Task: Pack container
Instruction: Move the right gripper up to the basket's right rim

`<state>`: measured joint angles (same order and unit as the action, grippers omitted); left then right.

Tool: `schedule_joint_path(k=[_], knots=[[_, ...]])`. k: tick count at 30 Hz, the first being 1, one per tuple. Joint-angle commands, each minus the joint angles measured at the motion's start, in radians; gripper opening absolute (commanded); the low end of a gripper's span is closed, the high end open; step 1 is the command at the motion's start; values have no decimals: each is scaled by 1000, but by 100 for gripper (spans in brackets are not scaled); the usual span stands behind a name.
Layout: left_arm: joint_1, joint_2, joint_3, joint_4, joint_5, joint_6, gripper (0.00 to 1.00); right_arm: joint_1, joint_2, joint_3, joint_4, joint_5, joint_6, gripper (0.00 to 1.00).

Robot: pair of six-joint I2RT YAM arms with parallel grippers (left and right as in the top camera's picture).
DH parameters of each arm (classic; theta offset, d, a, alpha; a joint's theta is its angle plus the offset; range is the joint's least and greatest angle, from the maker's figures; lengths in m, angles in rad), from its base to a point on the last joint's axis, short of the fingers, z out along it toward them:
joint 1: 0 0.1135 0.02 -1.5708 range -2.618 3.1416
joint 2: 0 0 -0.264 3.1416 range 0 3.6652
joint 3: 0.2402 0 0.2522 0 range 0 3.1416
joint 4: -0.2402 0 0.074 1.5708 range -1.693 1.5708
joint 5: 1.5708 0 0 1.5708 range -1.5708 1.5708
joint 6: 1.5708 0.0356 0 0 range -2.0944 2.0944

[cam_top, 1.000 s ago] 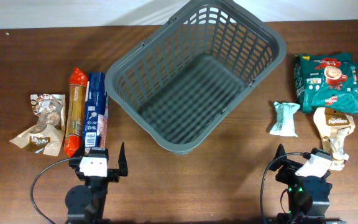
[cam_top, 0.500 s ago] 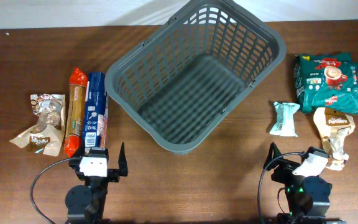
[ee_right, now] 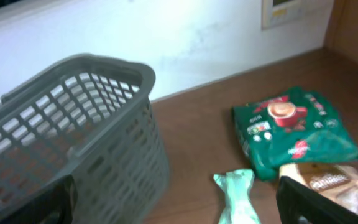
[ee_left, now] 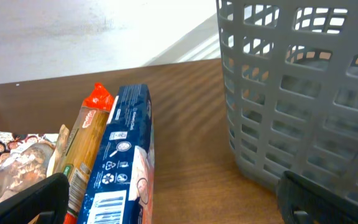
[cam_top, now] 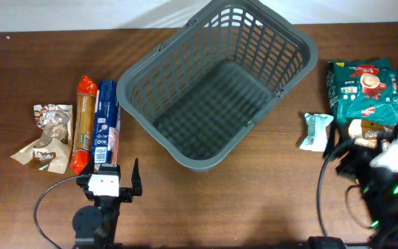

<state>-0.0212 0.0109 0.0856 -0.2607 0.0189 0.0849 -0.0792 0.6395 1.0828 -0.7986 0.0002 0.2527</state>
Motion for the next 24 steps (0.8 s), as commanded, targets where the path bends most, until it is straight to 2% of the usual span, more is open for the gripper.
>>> schedule_joint_path(k=[1, 5, 9, 10, 11, 15, 19, 24], knots=[[-2, -6, -5, -1, -7, -2, 99, 6, 230, 303, -135, -76, -101, 99], [-2, -6, -5, -1, -7, -2, 99, 6, 420, 546, -215, -86, -192, 99], [-2, -6, -5, -1, -7, -2, 99, 6, 655, 807, -282, -87, -199, 99], [-2, -6, -5, -1, -8, -2, 99, 6, 734, 893, -313, -101, -224, 99], [-2, -6, -5, -1, -7, -2, 99, 6, 879, 1056, -383, -127, -262, 99], [-2, -6, -5, -1, -8, -2, 99, 6, 1178, 1384, -544, -154, -320, 99], [-2, -6, -5, -1, -7, -2, 99, 6, 1382, 1553, -611, -168, -347, 99], [-2, -6, -5, -1, -7, -2, 99, 7, 1517, 1563, -606, -189, -402, 99]])
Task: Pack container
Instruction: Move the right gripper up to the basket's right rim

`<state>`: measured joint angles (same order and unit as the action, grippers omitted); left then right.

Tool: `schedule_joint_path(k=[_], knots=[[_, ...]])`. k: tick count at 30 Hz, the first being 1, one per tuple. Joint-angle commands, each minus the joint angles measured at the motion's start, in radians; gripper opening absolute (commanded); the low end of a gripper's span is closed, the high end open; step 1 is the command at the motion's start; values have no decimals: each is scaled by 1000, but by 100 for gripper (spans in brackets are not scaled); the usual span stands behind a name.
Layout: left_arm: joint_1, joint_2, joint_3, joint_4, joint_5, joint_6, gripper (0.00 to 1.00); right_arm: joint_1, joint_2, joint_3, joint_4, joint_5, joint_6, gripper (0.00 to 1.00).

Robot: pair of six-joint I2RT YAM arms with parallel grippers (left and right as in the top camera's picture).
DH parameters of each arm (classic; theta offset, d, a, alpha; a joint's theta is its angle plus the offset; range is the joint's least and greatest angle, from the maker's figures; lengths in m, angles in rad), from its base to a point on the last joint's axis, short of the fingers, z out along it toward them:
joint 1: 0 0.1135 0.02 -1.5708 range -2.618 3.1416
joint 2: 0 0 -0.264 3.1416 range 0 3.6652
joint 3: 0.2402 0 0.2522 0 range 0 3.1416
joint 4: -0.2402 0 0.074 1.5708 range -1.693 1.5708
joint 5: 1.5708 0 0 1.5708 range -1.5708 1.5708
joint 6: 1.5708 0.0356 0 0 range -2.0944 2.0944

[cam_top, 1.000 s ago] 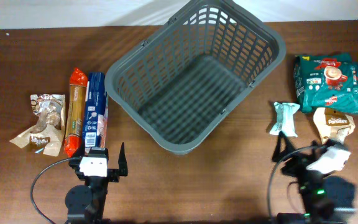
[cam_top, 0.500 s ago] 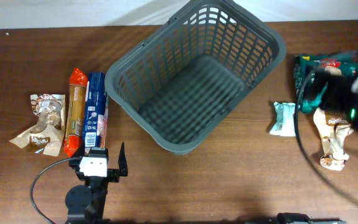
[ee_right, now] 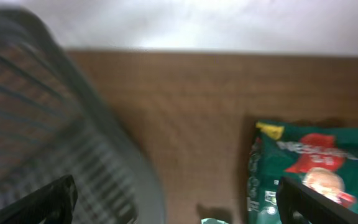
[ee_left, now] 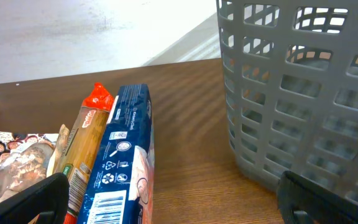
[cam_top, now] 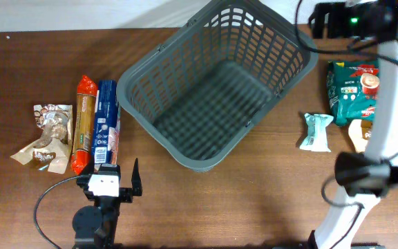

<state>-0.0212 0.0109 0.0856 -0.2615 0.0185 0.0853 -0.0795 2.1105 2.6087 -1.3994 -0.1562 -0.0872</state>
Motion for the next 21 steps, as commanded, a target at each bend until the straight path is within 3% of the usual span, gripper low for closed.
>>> schedule_joint_path(k=[1, 5, 21], knots=[[-2, -6, -5, 0, -7, -2, 99, 7, 65, 37, -7, -33, -82, 99], [-2, -6, -5, 0, -7, -2, 99, 7, 106, 36, 0, -34, -170, 99], [-2, -6, -5, 0, -7, -2, 99, 37, 124, 20, -66, -69, -235, 99]])
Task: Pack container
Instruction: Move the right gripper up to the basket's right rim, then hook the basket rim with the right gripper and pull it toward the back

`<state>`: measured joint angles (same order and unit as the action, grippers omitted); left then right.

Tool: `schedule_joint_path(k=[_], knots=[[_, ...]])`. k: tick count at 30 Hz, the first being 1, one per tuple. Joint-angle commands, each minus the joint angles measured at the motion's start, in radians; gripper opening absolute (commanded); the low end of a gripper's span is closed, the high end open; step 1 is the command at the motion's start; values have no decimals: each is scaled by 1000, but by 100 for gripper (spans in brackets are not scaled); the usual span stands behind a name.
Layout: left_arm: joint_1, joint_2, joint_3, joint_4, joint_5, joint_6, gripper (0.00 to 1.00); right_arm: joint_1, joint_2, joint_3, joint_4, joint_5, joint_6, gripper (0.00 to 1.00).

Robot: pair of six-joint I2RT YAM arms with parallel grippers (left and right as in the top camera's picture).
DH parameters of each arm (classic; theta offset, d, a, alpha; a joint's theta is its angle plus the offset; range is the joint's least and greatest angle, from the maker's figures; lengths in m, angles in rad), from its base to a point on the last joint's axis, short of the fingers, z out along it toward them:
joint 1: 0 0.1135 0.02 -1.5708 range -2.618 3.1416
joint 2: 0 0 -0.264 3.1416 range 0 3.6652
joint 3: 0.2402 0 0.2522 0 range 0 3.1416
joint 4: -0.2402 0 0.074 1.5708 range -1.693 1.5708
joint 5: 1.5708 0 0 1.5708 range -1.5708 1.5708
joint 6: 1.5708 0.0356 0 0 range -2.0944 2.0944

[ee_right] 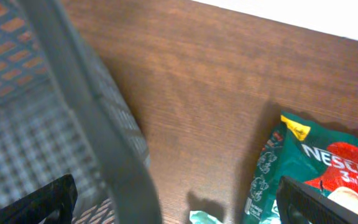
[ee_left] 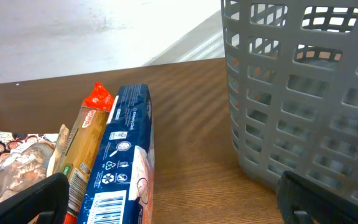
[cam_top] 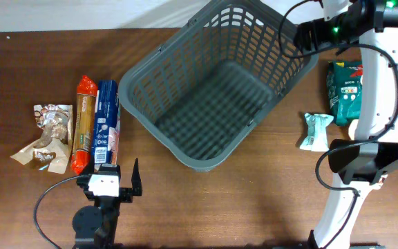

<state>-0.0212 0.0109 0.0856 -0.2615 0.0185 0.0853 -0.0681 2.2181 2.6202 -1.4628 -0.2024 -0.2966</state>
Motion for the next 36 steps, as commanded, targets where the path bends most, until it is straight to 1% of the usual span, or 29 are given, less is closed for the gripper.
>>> schedule_joint_path(k=[1, 3, 7, 15, 18, 19, 24, 26, 28, 29, 31, 35, 36], knots=[[-2, -6, -5, 0, -7, -2, 99, 30, 17, 8, -3, -23, -27, 99], [-2, -6, -5, 0, -7, -2, 99, 40, 17, 7, -3, -23, -29, 98], [-2, -6, -5, 0, -7, -2, 99, 63, 18, 7, -1, -23, -41, 79], [-2, -6, -5, 0, -7, -2, 99, 84, 57, 1, 24, -8, -48, 79], [-2, -6, -5, 0, -7, -2, 99, 92, 76, -2, 23, -8, -47, 76], [-2, -6, -5, 0, -7, -2, 99, 96, 79, -2, 22, -7, -47, 73], [-2, -6, -5, 0, -7, -2, 99, 113, 79, -4, 24, 3, -47, 52], [-2, -6, -5, 0, -7, -2, 99, 114, 79, -4, 14, 8, -47, 47], [-2, -6, -5, 0, -7, -2, 99, 114, 79, -4, 2, 8, -42, 34], [-2, -6, -5, 0, -7, -2, 99, 114, 79, -4, -2, 10, -37, 34], [-2, -6, -5, 0, -7, -2, 99, 114, 79, -4, -7, 15, -18, 29], [-2, -6, -5, 0, -7, -2, 99, 114, 79, -4, -14, 15, 2, 28], [-2, -6, -5, 0, -7, -2, 99, 114, 77, -4, -16, 15, 2, 25]])
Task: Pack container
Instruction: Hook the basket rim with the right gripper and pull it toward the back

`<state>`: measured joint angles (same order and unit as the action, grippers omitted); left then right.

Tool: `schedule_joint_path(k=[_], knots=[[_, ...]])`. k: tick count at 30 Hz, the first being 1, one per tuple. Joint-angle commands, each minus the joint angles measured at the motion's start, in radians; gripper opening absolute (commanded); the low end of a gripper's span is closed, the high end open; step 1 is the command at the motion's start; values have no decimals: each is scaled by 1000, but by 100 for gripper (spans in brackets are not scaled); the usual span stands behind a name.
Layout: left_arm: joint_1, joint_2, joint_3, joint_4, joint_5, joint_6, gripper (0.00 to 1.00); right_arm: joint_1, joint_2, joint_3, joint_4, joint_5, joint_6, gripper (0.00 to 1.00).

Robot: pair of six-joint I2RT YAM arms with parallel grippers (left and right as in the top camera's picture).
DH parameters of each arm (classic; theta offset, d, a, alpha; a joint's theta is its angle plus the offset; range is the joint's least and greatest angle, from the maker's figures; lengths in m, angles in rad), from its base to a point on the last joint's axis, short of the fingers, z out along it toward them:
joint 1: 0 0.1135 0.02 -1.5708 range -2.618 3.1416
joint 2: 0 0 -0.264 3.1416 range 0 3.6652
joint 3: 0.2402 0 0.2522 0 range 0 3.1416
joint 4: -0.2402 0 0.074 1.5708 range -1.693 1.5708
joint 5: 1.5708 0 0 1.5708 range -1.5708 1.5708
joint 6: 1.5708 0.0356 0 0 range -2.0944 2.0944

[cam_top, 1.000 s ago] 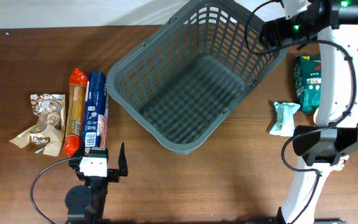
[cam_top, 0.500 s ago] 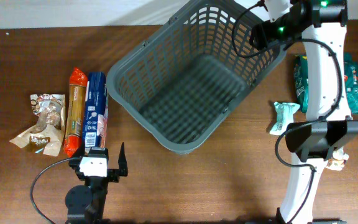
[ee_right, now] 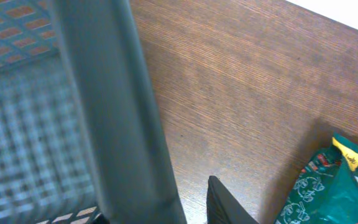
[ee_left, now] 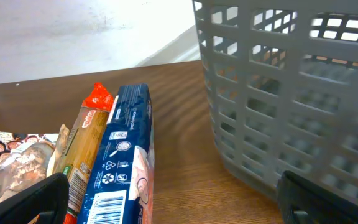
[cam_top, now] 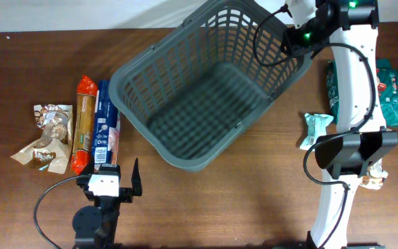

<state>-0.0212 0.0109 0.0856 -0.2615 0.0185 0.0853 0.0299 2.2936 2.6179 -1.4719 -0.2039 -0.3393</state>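
Observation:
The grey plastic basket (cam_top: 164,40) stands at the table's middle back, with nothing in it. My right gripper (cam_top: 297,34) is at its far right rim, shut on the rim (ee_right: 123,124); one dark finger (ee_right: 225,202) shows outside the wall, the other is hidden. My left gripper (cam_top: 109,173) rests open at the front left, and between its fingers (ee_left: 23,199) is only bare table. Ahead of it lie a blue packet (ee_left: 123,155), an orange pasta packet (ee_left: 86,137) and a brown snack bag (ee_left: 11,155).
Right of the basket lie a green coffee bag (cam_top: 390,86), partly behind my right arm, a mint-white sachet (cam_top: 316,131) and a beige packet (cam_top: 373,178) mostly hidden by the arm's base. The table's back edge runs just behind the basket.
My right gripper has moved left onto the basket's far right rim and shut on it. The basket has shifted a little to the left. The left arm is unchanged.
My right gripper was first low at the front right, open beside the packets. It then stood at the back right past the basket, then open at the basket's right rim. Now it grips that rim, and the basket sits further left. The left arm stayed still.

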Motion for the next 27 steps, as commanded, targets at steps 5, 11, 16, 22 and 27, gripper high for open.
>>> schedule_joint_path(k=[5, 11, 16, 22, 27], knots=[[-2, -6, -5, 0, -7, -2, 99, 15, 2, 4, -20, 32, 130, 11], [-2, -6, -5, 0, -7, -2, 99, 15, 1, 4, -41, 32, 233, 7], [-2, -6, -5, 0, -7, -2, 99, 8, 1, 4, -40, 32, 383, 4], [-2, -6, -5, 0, -7, -2, 99, 7, 1, 4, -40, 32, 544, 4], [-2, -6, -5, 0, -7, -2, 99, 8, 1, 4, -47, 32, 589, 4]])
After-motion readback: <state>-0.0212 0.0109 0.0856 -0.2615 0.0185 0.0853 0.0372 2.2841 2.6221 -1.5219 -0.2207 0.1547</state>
